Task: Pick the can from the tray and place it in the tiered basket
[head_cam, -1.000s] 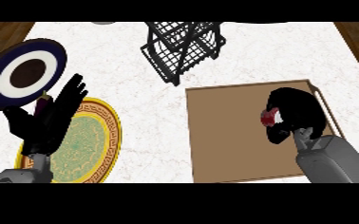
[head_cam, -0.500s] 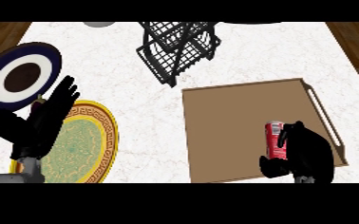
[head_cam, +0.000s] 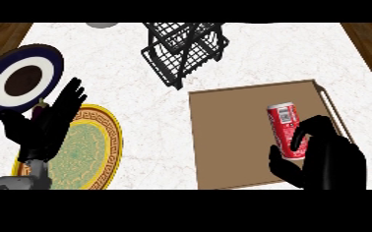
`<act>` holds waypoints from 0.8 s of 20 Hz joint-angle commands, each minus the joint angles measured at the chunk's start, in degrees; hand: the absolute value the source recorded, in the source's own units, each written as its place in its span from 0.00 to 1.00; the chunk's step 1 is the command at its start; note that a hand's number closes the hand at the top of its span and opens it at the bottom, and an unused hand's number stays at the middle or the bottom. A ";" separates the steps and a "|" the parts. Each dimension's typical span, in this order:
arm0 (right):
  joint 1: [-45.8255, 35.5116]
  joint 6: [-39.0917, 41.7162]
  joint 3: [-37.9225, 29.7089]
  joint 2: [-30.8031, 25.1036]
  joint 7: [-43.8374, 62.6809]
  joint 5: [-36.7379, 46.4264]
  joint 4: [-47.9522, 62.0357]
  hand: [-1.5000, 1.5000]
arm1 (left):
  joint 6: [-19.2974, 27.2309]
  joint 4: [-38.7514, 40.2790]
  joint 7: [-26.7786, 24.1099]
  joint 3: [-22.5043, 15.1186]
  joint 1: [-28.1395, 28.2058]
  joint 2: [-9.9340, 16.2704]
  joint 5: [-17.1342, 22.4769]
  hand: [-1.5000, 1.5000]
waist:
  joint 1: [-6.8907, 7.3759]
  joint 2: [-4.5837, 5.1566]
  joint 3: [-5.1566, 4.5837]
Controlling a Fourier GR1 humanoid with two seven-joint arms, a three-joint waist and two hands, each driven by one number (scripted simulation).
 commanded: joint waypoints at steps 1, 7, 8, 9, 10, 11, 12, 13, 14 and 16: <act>-4.88 -4.34 1.52 4.84 4.28 6.92 -7.85 1.00 | 0.84 -0.73 1.31 -0.15 -1.40 0.08 -0.90 0.50 | 0.66 0.04 0.05; -15.48 10.14 4.16 14.86 5.51 10.46 -9.98 1.00 | 0.73 -3.76 1.26 -0.80 0.36 -1.20 -2.55 0.50 | 1.75 0.42 0.04; -19.32 11.24 5.66 17.06 6.12 11.50 -7.23 1.00 | -0.78 -1.06 -0.82 -0.31 0.90 -1.39 -2.11 0.50 | 1.83 0.49 0.02; -21.13 13.20 4.25 17.15 7.11 10.38 -8.36 1.00 | -1.00 -0.37 -0.13 0.41 -1.31 -0.87 -2.27 0.50 | 1.61 0.50 0.03; -24.99 13.04 3.24 17.22 8.59 8.72 -4.24 1.00 | 1.24 -2.33 -0.21 -2.99 0.81 -4.12 -4.07 0.50 | 1.99 0.52 0.02; -26.69 13.97 1.80 17.27 8.26 5.42 -3.98 1.00 | -3.76 2.05 -2.96 1.26 0.72 -0.32 -1.06 0.50 | 1.96 0.60 0.00; -30.49 12.11 1.36 17.31 9.53 4.09 1.12 1.00 | -1.17 0.84 1.33 0.48 -3.57 -1.32 -1.84 0.50 | 2.07 0.67 0.02; -35.50 13.11 0.79 17.35 11.02 3.37 3.24 1.00 | -0.64 0.44 0.67 -1.06 -1.90 -2.86 -2.51 0.50 | 2.42 0.64 0.00; -36.86 14.05 1.11 17.37 13.05 1.92 3.61 1.00 | -1.83 -0.42 0.36 -0.86 -0.06 -2.08 -2.10 0.50 | 2.57 0.55 -0.01; -38.87 9.46 -2.31 17.41 10.06 0.09 11.05 1.00 | 0.05 -1.27 2.72 -0.84 -2.05 -3.31 -2.27 0.50 | 2.52 0.68 0.04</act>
